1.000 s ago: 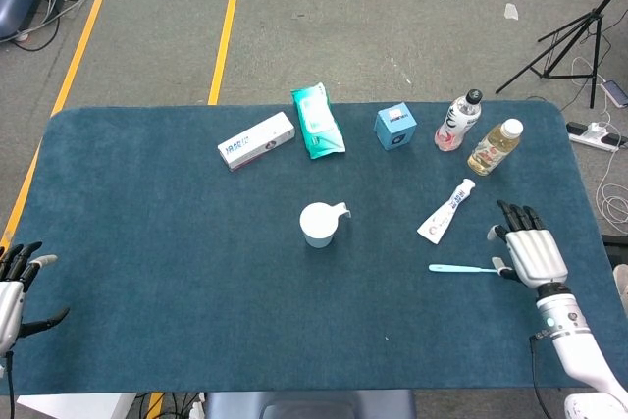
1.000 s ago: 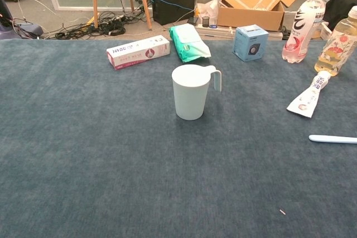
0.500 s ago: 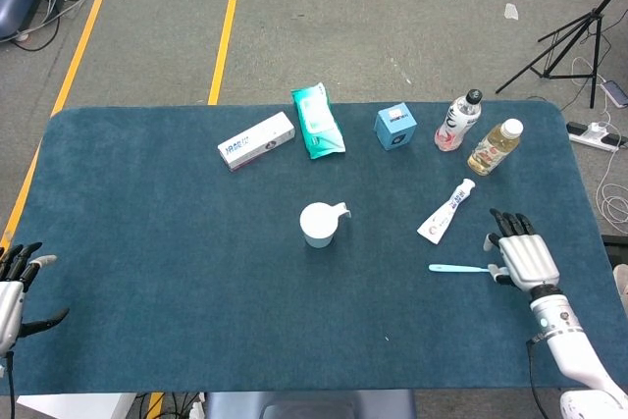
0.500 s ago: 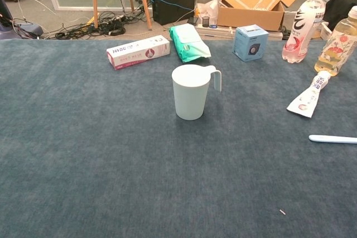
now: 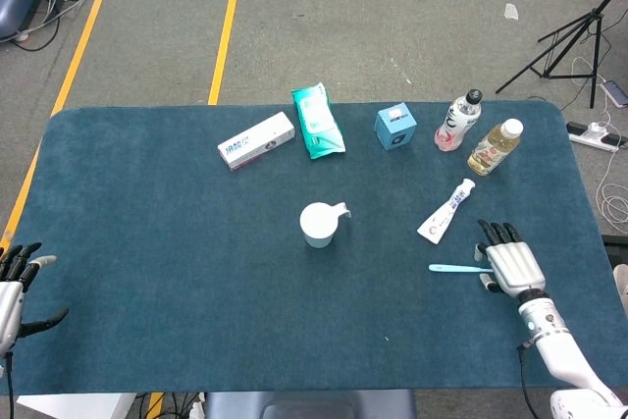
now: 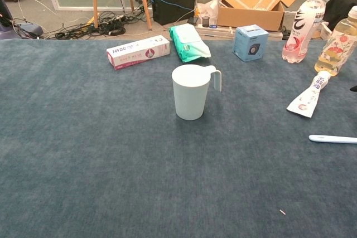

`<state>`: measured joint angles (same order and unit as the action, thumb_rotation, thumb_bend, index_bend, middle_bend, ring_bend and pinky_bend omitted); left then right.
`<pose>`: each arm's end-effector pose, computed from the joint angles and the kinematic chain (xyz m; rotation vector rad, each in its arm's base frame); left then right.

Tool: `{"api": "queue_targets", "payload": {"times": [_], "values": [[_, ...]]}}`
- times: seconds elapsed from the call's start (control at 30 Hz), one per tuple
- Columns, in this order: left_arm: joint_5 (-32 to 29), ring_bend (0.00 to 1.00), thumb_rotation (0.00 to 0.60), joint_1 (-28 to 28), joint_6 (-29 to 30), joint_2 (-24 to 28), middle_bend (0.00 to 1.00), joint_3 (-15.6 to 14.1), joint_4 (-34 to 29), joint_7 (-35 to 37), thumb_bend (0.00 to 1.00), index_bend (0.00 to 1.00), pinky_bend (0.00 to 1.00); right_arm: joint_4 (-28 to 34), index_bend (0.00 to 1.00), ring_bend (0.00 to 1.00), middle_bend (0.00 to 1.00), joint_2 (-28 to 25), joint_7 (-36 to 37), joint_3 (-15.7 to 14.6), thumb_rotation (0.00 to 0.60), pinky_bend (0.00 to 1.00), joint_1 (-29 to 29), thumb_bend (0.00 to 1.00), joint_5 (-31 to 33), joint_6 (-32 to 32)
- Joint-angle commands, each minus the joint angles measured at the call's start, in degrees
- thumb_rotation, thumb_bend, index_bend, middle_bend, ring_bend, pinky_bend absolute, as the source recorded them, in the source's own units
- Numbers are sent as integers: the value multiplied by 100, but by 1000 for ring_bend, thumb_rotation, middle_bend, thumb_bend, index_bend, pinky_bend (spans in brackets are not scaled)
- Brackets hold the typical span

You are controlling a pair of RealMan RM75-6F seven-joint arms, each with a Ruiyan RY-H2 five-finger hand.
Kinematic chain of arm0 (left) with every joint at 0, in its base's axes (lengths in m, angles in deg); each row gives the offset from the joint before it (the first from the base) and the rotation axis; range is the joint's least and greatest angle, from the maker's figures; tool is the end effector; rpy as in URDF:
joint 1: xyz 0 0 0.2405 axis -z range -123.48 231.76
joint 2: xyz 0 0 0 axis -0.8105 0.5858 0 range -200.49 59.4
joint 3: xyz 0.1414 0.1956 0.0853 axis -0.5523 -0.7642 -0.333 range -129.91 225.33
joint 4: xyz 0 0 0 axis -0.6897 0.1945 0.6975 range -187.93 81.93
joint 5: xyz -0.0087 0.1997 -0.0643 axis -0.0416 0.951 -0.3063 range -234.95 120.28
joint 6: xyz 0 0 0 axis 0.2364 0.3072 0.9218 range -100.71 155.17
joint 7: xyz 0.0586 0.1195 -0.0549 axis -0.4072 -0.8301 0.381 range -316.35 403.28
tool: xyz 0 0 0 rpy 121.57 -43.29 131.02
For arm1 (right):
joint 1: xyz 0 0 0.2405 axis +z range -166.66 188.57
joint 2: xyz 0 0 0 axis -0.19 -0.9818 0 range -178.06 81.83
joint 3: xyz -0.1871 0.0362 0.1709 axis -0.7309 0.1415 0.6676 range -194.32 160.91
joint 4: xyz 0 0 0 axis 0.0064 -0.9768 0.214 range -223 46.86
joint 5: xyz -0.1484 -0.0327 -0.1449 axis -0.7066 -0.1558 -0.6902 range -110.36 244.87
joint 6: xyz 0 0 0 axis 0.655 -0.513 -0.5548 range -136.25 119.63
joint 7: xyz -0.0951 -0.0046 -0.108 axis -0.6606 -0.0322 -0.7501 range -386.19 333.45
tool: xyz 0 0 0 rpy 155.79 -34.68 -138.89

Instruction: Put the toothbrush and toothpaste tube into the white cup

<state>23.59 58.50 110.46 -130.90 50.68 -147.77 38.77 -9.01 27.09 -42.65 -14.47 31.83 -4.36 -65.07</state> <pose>-0.3221 0.1778 0.1773 -1.3552 -0.8872 -0.7627 -0.3348 -0.2614 0.0666 1.7136 -0.9402 0.4577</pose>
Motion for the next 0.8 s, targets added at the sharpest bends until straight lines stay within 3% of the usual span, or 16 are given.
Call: {"api": "queue_targets", "payload": {"times": [0.03, 0.23, 0.33, 0.4, 0.57, 0.8], "values": [[0, 92, 600, 1, -2, 2, 141, 0, -1, 2, 0, 252, 26, -8, 456, 0, 0, 39, -24, -12, 600, 55, 26, 265, -8, 22], [-9, 92, 600, 0, -13, 11, 141, -1, 0, 23, 0, 252, 27, -40, 452, 0, 0, 161, -9, -45, 600, 55, 89, 266, -103, 51], [-18, 92, 600, -2, -13, 21, 141, 4, -2, 39, 0, 252, 27, -2, 368, 0, 0, 163, -26, -66, 600, 55, 96, 260, -177, 0], [-17, 92, 600, -3, -9, 26, 141, 6, -3, 46, 0, 252, 27, 77, 302, 0, 0, 124, -78, -78, 600, 55, 90, 228, -211, -57], [-17, 92, 600, -3, -9, 27, 141, 5, -4, 37, 0, 252, 27, 423, 246, 0, 0, -51, -413, -100, 600, 41, 80, 97, -165, -152], [-24, 92, 600, -1, -19, 22, 141, 1, -13, 3, 0, 252, 27, 1105, 243, 0, 0, -347, -1100, -10, 600, 37, 201, 87, 588, 82]]}}
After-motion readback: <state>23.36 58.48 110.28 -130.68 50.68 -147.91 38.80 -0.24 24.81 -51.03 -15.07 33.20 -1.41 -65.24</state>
